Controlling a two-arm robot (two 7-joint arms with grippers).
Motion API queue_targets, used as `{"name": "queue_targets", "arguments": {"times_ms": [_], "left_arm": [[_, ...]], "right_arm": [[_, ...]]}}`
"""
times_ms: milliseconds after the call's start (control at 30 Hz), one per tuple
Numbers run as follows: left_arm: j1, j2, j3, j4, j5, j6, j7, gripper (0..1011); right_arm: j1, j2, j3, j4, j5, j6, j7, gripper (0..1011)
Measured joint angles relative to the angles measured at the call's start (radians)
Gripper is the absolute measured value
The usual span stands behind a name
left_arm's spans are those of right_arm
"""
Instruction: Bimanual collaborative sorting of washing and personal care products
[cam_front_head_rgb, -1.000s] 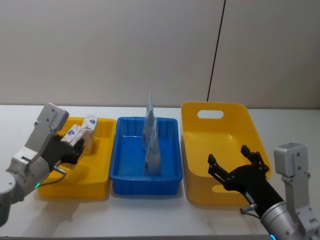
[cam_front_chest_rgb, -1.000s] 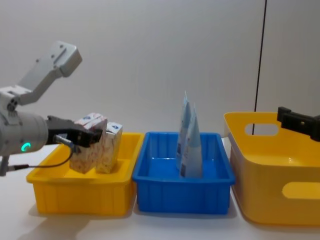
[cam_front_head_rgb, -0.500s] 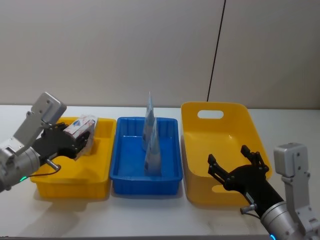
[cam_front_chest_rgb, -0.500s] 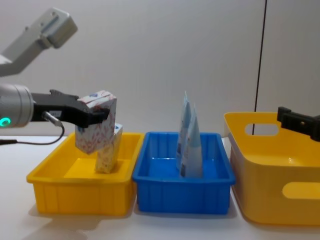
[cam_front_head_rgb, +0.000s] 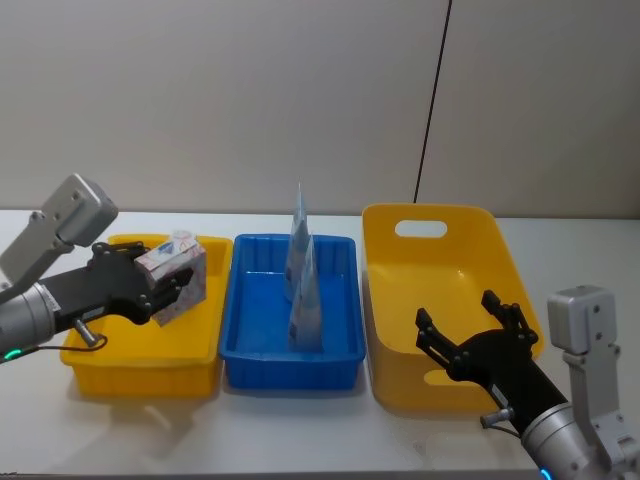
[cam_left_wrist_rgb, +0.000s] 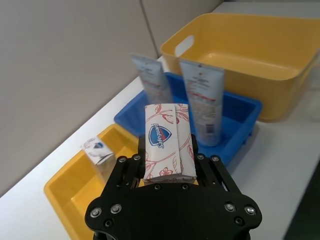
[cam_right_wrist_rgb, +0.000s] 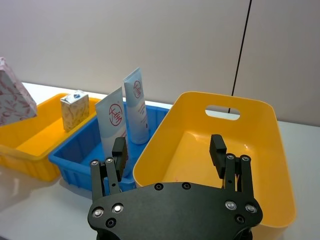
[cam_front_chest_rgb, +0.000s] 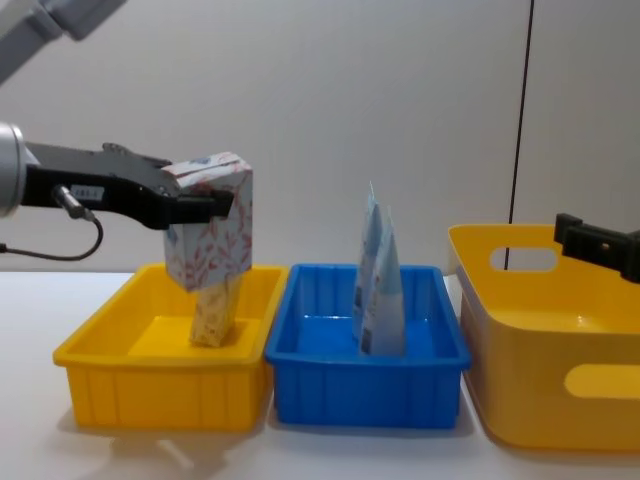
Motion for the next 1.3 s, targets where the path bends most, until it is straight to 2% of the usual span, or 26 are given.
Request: {"name": "queue_targets", "arguments": {"times_ms": [367,433,667,933,1300], "left_arm": [[-0.028,0.053,0.018,-0.036,-0.079,-0.024,-0.183,383],[-0.031,0.055,0.02,-0.036,-0.084,-0.025,-0.195,383],[-0.068,0.062,0.042,-0.029,-0.124,-0.037,-0.294,383],[-0.125,0.048,0.078,0.011,-0.169,-0.051,-0.415,383],[-0.217,-0.004,0.139,0.122,-0.216,-0.072,-0.587,383]], "right_arm": [[0.0,0.0,0.0,0.0,0.0,0.0,0.0,1000],[0.0,0.0,0.0,0.0,0.0,0.0,0.0,1000],[0.0,0.0,0.0,0.0,0.0,0.0,0.0,1000],[0.0,0.0,0.0,0.0,0.0,0.0,0.0,1000],[0.0,0.0,0.0,0.0,0.0,0.0,0.0,1000]]}}
